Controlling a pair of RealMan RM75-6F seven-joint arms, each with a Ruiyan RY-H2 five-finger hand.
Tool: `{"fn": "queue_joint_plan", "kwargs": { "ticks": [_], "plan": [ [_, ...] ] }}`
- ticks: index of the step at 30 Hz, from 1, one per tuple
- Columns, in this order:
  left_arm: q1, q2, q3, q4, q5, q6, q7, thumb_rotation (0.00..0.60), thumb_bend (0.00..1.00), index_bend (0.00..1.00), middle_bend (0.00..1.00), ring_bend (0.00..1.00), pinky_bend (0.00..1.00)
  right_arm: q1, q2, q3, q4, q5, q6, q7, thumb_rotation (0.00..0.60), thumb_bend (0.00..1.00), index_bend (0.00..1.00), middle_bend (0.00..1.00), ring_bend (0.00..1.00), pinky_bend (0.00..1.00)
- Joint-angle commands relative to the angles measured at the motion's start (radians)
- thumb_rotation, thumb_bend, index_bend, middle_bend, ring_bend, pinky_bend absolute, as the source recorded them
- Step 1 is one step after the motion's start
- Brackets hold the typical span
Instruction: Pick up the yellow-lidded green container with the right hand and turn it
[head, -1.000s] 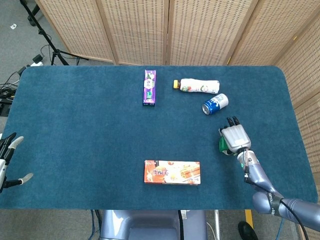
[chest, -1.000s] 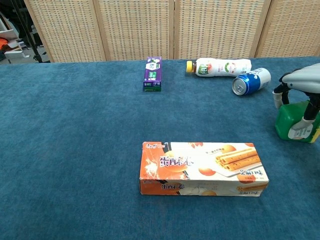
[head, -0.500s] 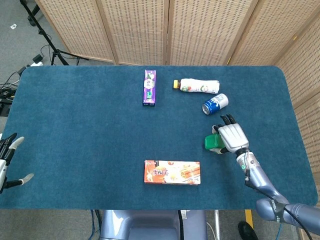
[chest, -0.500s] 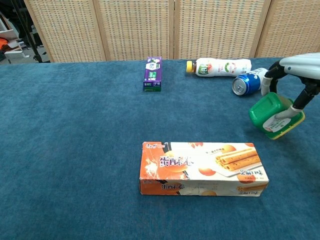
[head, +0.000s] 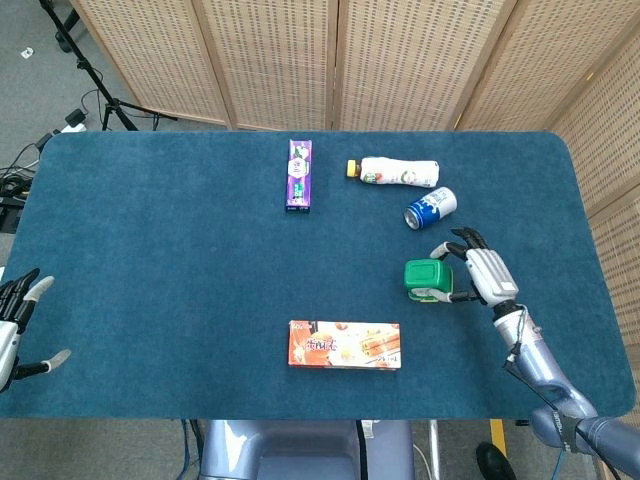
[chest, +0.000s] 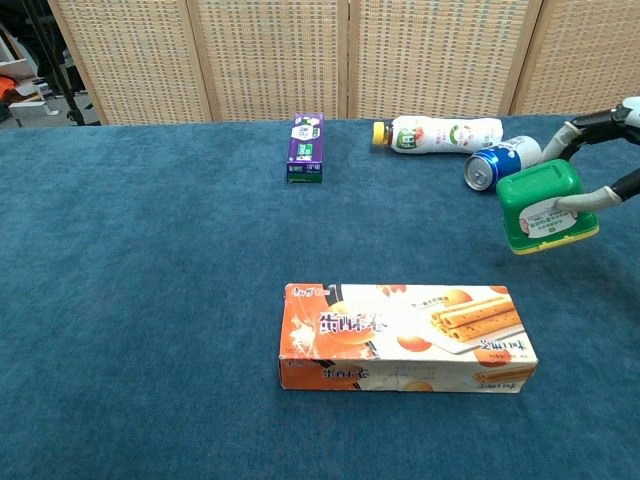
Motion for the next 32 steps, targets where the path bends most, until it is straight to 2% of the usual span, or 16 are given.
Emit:
{"fn": "queue_joint_plan", "kwargs": {
  "ticks": [1,5,8,9,10,11,12,13,15,19,24,26,30,32],
  "plan": [
    [0.000,-0.001,0.000,0.000,-0.001,0.000,0.003,0.600,0.00,0.05,0.00,0.00,0.05,-0.039,-0.096,-0.018,0.161,-0.027,-0.002,0.159,0.600,0.55,0.54,0.45,0.12,0.02],
    [-0.001,-0.002,0.000,-0.001,-0.002,-0.002,0.007,0.600,0.00,0.05,0.00,0.00,0.05,-0.046,-0.149,-0.035,0.268,-0.042,-0.021,0.244,0.600,0.57,0.54,0.44,0.11,0.02],
    [-0.001,-0.002,-0.001,-0.002,-0.003,-0.003,0.008,0.600,0.00,0.05,0.00,0.00,0.05,-0.048,-0.164,-0.045,0.310,-0.056,-0.025,0.274,0.600,0.55,0.46,0.38,0.10,0.02],
    [-0.001,-0.002,0.000,-0.001,-0.004,-0.004,0.009,0.600,0.00,0.05,0.00,0.00,0.05,-0.049,-0.165,-0.054,0.325,-0.069,-0.022,0.288,0.600,0.51,0.38,0.30,0.07,0.02],
    [-0.002,-0.002,0.000,-0.002,-0.004,-0.006,0.009,0.600,0.00,0.05,0.00,0.00,0.05,-0.051,-0.165,-0.062,0.336,-0.084,-0.013,0.304,0.600,0.41,0.26,0.18,0.04,0.02],
    [-0.002,0.000,0.001,-0.004,-0.005,-0.009,0.009,0.600,0.00,0.05,0.00,0.00,0.05,-0.052,-0.163,-0.071,0.349,-0.102,-0.002,0.315,0.600,0.32,0.17,0.11,0.01,0.02],
    [-0.003,0.002,0.001,-0.005,-0.005,-0.010,0.008,0.600,0.00,0.05,0.00,0.00,0.05,-0.053,-0.155,-0.089,0.357,-0.128,0.011,0.325,0.600,0.17,0.07,0.03,0.00,0.02],
    [-0.002,0.002,0.001,-0.006,-0.006,-0.009,0.008,0.600,0.00,0.05,0.00,0.00,0.05,-0.053,-0.150,-0.098,0.362,-0.144,0.023,0.331,0.600,0.06,0.01,0.00,0.00,0.02],
    [0.000,0.004,0.000,-0.007,-0.005,-0.004,0.006,0.600,0.00,0.05,0.00,0.00,0.05,-0.062,-0.137,-0.108,0.374,-0.180,0.088,0.323,0.600,0.00,0.00,0.00,0.00,0.02],
    [0.001,0.002,-0.001,-0.005,-0.004,0.002,0.008,0.600,0.00,0.05,0.00,0.00,0.05,-0.085,-0.109,-0.107,0.360,-0.220,0.213,0.284,0.600,0.00,0.00,0.00,0.00,0.02],
    [0.005,0.003,0.000,-0.005,0.003,0.013,0.003,0.600,0.00,0.05,0.00,0.00,0.05,-0.122,-0.011,-0.102,0.221,-0.253,0.345,0.200,0.600,0.00,0.00,0.00,0.00,0.02],
    [0.008,0.004,0.001,-0.005,0.007,0.019,0.001,0.600,0.00,0.05,0.00,0.00,0.05,-0.142,0.039,-0.103,0.140,-0.256,0.371,0.123,0.600,0.00,0.00,0.00,0.00,0.02],
    [0.014,0.004,0.002,-0.005,0.015,0.036,0.003,0.600,0.00,0.05,0.00,0.00,0.01,-0.197,0.131,-0.112,-0.030,-0.230,0.381,-0.144,0.600,0.00,0.00,0.00,0.00,0.00],
    [0.017,0.003,0.000,-0.005,0.013,0.042,0.009,0.600,0.00,0.04,0.00,0.00,0.00,-0.219,0.152,-0.114,-0.075,-0.211,0.382,-0.253,0.600,0.00,0.00,0.00,0.00,0.00]
  ]
}}
